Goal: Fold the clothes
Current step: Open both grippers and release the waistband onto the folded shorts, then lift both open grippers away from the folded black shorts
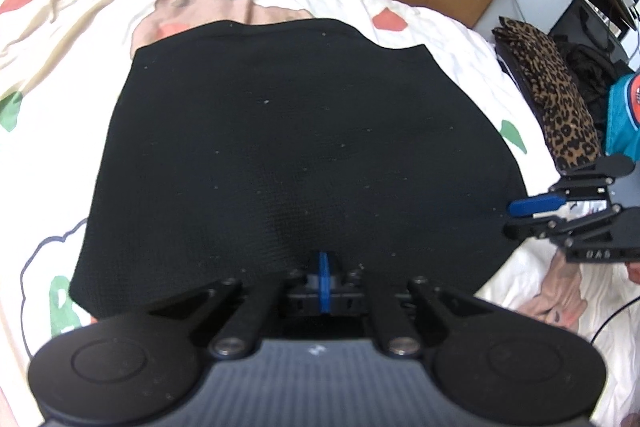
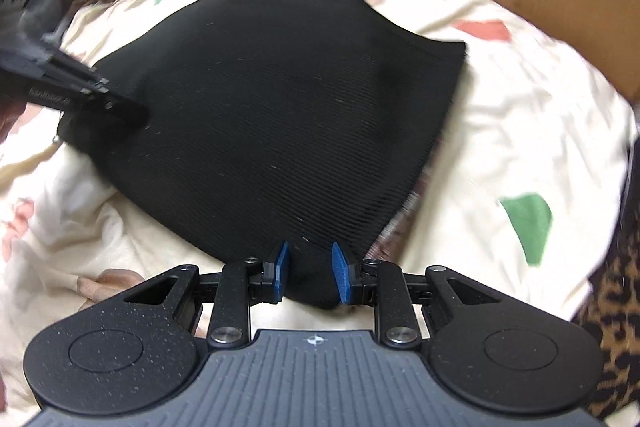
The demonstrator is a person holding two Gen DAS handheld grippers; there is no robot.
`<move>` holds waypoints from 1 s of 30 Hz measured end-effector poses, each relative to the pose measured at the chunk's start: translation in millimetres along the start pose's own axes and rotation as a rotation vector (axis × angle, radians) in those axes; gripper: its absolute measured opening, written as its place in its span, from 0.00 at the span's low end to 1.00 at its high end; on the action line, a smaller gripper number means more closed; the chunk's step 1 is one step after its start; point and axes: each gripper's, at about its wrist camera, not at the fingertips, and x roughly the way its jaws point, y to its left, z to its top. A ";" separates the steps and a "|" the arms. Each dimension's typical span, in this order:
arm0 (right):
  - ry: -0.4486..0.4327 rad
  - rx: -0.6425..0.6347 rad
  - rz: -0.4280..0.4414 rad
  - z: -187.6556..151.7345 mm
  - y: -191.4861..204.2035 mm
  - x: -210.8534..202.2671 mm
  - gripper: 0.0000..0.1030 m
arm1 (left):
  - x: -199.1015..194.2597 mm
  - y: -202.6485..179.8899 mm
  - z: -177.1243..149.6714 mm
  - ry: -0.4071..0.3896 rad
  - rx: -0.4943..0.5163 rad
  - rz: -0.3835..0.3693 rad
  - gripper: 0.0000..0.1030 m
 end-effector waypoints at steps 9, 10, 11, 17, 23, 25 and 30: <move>0.010 0.102 -0.052 -12.4 -21.1 -12.7 0.29 | -30.3 16.0 -7.2 0.020 -0.037 0.065 0.03; 0.006 0.130 -0.049 -12.7 -24.4 -15.6 0.29 | -36.6 19.9 -9.3 0.013 -0.054 0.071 0.03; -0.003 0.163 -0.035 -13.0 -26.7 -19.4 0.29 | -43.1 24.0 -11.8 0.005 -0.072 0.076 0.03; -0.038 0.349 0.036 -15.9 -38.3 -35.5 0.29 | -71.4 43.1 -28.8 -0.016 -0.153 0.110 0.08; -0.024 0.568 0.147 -26.0 -50.4 -35.2 0.30 | -75.7 53.7 -46.9 0.015 -0.182 0.116 0.18; -0.010 0.651 0.192 -32.5 -53.3 -29.5 0.31 | -70.0 53.6 -52.8 0.052 -0.162 0.125 0.20; 0.019 0.750 0.258 -45.2 -53.5 -11.7 0.32 | -62.4 61.4 -63.6 0.086 -0.180 0.115 0.22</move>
